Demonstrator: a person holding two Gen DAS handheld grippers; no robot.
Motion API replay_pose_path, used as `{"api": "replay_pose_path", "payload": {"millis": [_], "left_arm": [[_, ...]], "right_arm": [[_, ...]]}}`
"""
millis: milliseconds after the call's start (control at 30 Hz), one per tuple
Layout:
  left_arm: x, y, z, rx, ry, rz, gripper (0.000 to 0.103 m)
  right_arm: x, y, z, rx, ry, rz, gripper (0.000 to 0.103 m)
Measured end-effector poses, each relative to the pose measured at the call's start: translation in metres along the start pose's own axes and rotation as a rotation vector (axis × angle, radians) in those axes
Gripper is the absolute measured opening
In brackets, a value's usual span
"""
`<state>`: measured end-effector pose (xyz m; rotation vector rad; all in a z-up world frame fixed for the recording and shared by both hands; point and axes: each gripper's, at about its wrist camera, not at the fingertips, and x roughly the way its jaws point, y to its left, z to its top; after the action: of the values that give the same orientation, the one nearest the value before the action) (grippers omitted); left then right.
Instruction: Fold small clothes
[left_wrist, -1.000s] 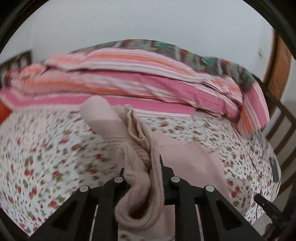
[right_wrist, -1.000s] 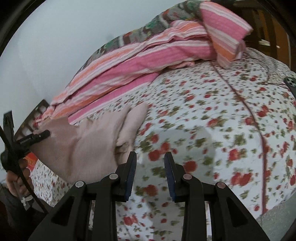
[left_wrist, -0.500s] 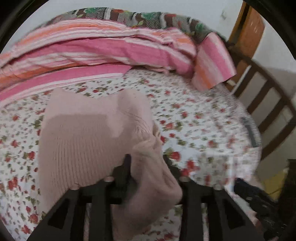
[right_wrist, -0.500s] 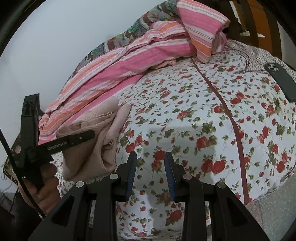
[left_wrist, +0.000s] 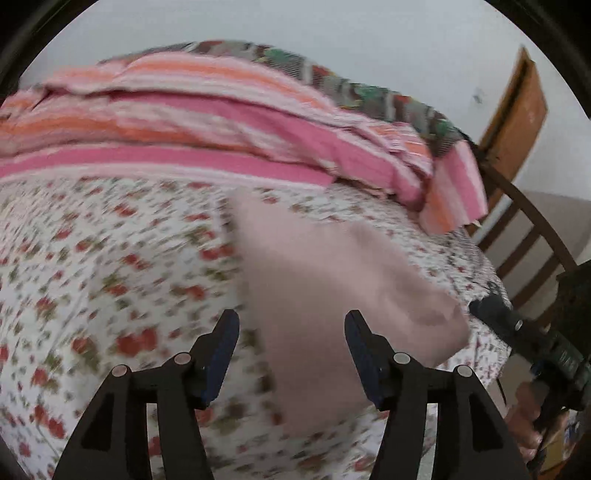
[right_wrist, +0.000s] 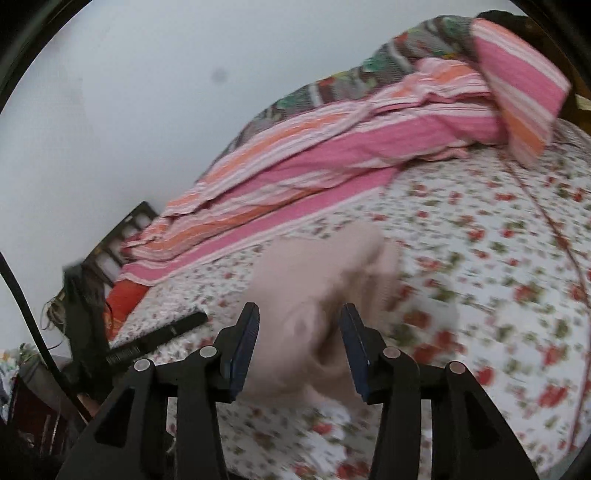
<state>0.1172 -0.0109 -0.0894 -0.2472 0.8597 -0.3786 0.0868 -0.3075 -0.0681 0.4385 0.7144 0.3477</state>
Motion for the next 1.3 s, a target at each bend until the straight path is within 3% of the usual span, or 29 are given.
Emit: {"api": "replay_pose_path", "payload": {"millis": [133,167,200,267,333,400,467,533,600,667,733,800,900,1067,1133,1300], "left_arm": [[0.001,0.026,-0.007,-0.058,0.011,-0.008,0.057],[0.001,0.028,-0.009,-0.059,0.012,-0.011,0.057],[0.003,0.030,-0.009,-0.056,0.013,-0.015,0.057],[0.005,0.031,-0.011,-0.046,0.017,-0.018,0.057],[0.008,0.031,-0.013,-0.040,0.021,-0.023,0.057],[0.011,0.032,-0.014,-0.040,0.023,-0.040,0.057],[0.014,0.032,-0.016,-0.046,0.024,-0.066,0.057],[0.019,0.031,-0.018,-0.052,0.030,-0.084,0.057],[0.024,0.029,-0.017,-0.049,0.045,-0.083,0.057],[0.024,0.029,-0.017,-0.042,0.039,-0.086,0.057],[0.023,0.030,-0.016,-0.041,0.032,-0.087,0.057],[0.021,0.033,-0.013,-0.045,0.027,-0.081,0.057],[0.018,0.039,-0.007,-0.053,0.035,-0.055,0.057],[0.000,0.042,0.006,-0.031,0.031,-0.009,0.057],[-0.005,0.043,0.012,-0.011,0.015,-0.003,0.057],[-0.006,0.052,0.016,-0.011,-0.010,-0.012,0.057]], "right_arm": [[0.031,0.007,-0.001,-0.026,0.019,-0.157,0.041],[0.035,0.005,-0.003,-0.028,0.024,-0.183,0.033],[0.039,0.003,-0.006,-0.038,0.041,-0.188,0.008],[0.040,0.004,-0.015,-0.109,0.054,-0.167,0.006],[0.026,0.004,-0.025,-0.156,-0.007,-0.182,0.005],[0.017,-0.013,-0.030,-0.089,-0.016,-0.145,0.005],[0.025,-0.036,-0.045,-0.001,0.044,-0.169,0.005],[0.042,-0.046,-0.060,0.008,0.125,-0.216,0.004],[0.042,-0.047,-0.064,0.011,0.120,-0.224,0.005],[0.030,-0.042,-0.054,0.008,0.088,-0.210,0.008],[0.024,-0.040,-0.042,0.004,0.059,-0.195,0.038],[0.023,-0.043,-0.027,0.003,0.019,-0.185,0.058],[0.040,-0.047,-0.011,0.029,0.039,-0.181,0.060],[0.073,-0.054,0.005,0.091,0.147,-0.155,0.061],[0.082,-0.058,0.007,0.095,0.159,-0.155,0.069],[0.108,-0.079,0.001,0.182,0.197,-0.110,0.078]]}}
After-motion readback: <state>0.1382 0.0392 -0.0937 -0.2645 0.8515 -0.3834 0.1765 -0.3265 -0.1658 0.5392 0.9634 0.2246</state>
